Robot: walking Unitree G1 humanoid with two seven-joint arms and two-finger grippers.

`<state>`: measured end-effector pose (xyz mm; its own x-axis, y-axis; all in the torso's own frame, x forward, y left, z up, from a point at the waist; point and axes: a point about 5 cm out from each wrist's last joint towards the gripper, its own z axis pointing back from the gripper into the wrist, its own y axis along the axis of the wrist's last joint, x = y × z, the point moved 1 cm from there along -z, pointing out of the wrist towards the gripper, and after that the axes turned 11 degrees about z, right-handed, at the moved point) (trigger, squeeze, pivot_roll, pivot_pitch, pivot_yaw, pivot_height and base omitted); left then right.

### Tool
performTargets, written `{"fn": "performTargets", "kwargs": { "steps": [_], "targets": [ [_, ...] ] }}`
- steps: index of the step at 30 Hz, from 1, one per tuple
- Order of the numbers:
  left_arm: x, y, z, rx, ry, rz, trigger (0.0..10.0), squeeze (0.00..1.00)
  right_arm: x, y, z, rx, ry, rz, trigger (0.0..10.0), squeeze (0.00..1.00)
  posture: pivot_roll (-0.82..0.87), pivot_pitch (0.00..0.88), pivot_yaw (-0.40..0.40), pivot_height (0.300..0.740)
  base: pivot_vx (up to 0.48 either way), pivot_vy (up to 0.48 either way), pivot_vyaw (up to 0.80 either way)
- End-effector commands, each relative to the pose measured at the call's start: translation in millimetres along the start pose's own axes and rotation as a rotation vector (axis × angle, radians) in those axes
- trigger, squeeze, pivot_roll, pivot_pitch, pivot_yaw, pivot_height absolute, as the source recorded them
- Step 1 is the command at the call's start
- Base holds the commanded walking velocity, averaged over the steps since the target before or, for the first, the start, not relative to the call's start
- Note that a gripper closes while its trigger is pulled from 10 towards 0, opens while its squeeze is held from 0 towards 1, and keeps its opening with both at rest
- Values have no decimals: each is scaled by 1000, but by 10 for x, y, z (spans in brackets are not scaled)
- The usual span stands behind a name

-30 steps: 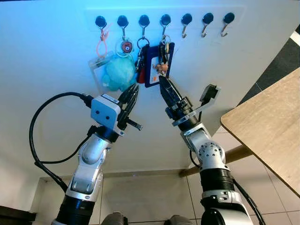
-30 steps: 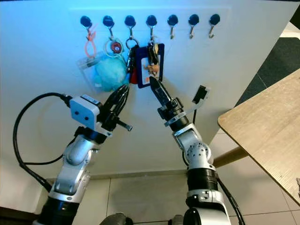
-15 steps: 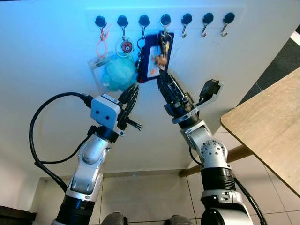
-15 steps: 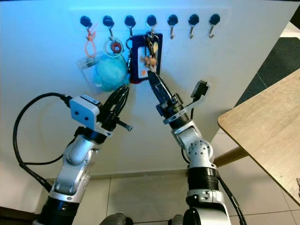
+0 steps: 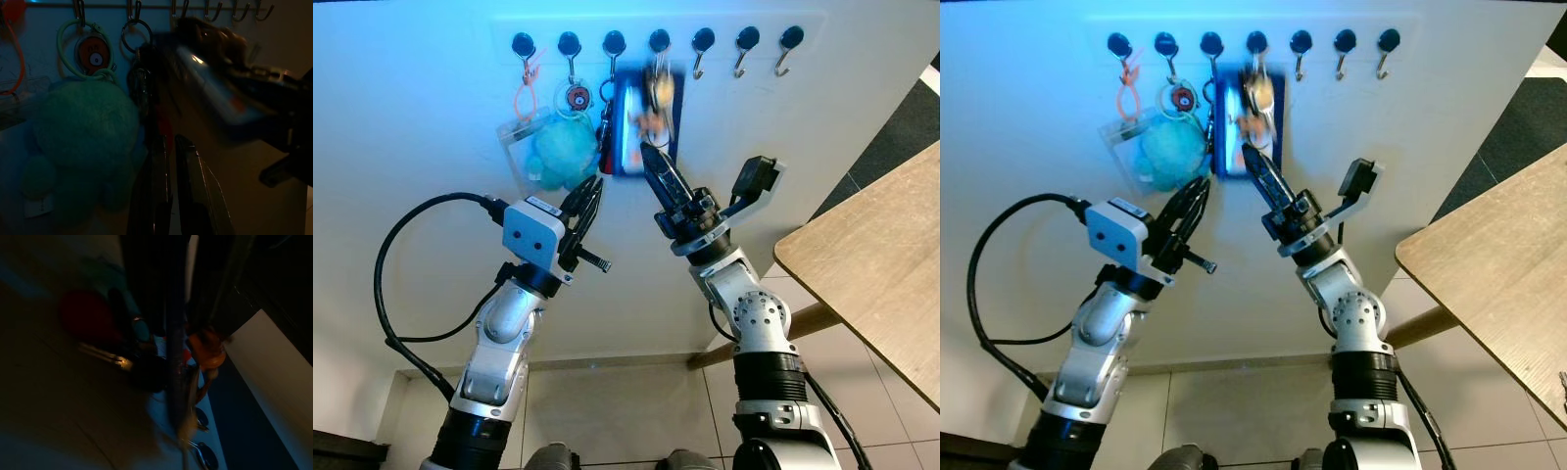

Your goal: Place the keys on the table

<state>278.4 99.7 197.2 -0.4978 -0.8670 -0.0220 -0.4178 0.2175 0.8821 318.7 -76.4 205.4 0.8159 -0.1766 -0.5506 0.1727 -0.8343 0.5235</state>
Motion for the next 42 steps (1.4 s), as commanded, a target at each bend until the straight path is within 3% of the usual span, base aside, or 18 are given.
{"fn": "performTargets", "kwargs": {
  "steps": [1,3,4,16,17,18,20,21,22,23,28,29,30,31,42],
  "targets": [
    [29,-5,4,-3,-8,-6,10000,0,-64,-149,-28,34,8,-61,275,0,40,95,-3,740,0,0,0],
    [29,-4,2,-2,-9,-7,10000,0,-62,-153,-26,34,6,-60,549,0,42,96,-2,740,0,0,0],
    [27,-2,0,-2,-9,-8,10000,0,-63,-154,-24,34,4,-59,0,0,43,98,-2,740,0,0,0],
    [21,-2,4,-5,-8,-15,10000,0,-79,-133,-34,43,5,-56,0,0,46,102,-2,740,0,0,0],
    [22,-2,4,-5,-9,-16,10000,0,-80,-131,-36,41,6,-53,471,0,46,102,-2,740,0,0,0],
    [23,-2,3,-5,-9,-16,10000,0,-82,-129,-37,39,5,-50,3255,0,46,102,-3,740,0,0,0],
    [23,-2,3,-5,-9,-16,10000,0,-82,-129,-37,39,5,-50,3255,0,46,102,-3,740,0,0,0],
    [23,-2,3,-5,-9,-16,10000,0,-84,-128,-37,36,3,-43,7176,0,45,102,-2,740,0,0,0],
    [23,-2,3,-5,-9,-16,10000,0,-84,-128,-37,36,3,-43,7176,0,45,102,-2,740,0,0,0],
    [25,-2,3,-4,-9,-16,10000,0,-89,-124,-39,35,1,-37,10000,0,44,103,-2,740,0,0,0],
    [25,-1,2,-3,-9,-16,10000,0,-130,-74,-80,50,11,-25,10000,0,44,103,-2,740,0,0,0],
    [23,0,1,-3,-9,-16,10000,0,-148,-54,-98,58,18,-25,6039,0,44,103,-2,740,0,0,0],
    [23,0,0,-2,-9,-16,10000,0,-167,-32,-116,65,27,-25,3490,0,42,105,0,740,0,0,0],
    [25,0,-3,-2,-9,-16,10000,0,-190,-10,-135,73,41,-27,0,0,42,104,1,740,0,0,0],
    [36,1,-7,0,-12,-15,10000,0,-352,71,-256,91,109,-15,0,0,39,105,2,740,0,0,0]
  ]
}}
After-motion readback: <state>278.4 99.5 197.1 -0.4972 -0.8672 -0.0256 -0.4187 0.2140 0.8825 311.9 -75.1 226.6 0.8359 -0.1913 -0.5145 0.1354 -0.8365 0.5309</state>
